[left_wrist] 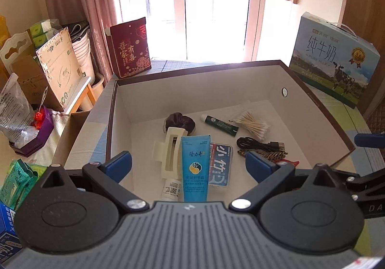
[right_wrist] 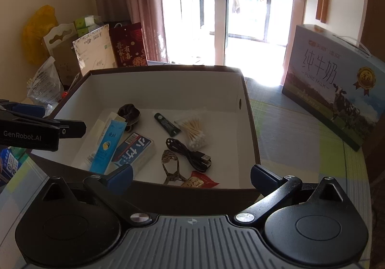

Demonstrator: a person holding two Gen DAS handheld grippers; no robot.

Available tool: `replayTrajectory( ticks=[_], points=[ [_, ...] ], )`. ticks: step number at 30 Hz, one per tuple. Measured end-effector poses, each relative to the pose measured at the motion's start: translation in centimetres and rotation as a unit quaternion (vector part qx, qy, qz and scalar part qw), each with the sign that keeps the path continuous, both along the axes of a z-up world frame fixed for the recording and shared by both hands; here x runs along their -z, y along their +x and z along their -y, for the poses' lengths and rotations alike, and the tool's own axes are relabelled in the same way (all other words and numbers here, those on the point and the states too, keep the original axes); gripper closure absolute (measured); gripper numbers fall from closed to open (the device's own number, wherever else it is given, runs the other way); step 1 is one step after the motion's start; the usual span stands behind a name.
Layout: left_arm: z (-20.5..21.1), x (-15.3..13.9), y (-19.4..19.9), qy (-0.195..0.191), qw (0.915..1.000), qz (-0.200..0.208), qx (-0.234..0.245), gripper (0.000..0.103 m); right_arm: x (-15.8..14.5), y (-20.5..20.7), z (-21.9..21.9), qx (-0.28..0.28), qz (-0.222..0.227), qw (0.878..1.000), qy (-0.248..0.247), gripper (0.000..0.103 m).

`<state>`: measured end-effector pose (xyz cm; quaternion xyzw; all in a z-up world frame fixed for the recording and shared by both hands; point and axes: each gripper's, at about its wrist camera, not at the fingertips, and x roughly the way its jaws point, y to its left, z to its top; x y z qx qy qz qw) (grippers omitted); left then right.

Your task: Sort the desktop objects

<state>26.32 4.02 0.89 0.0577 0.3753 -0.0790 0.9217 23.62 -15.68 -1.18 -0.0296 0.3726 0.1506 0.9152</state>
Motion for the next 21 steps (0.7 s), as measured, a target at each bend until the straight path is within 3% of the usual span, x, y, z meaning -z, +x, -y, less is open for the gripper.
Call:
replayTrajectory(
  ticks=[15, 21],
  points=[
    [0.3, -3.1, -6.3, 0.006, 0.9994, 0.027, -0.022, 0.004, -2.2, -4.8, 0.7, 0.015, 0.008, 0.999, 0.027, 0.002],
    [0.2, -3.6, -8.7, 0.006, 0.9992, 0.016, -0.035, 0.004, -2.8, -6.3, 0.4, 0.016, 0.009, 1.0, 0.007, 0.002]
  ],
)
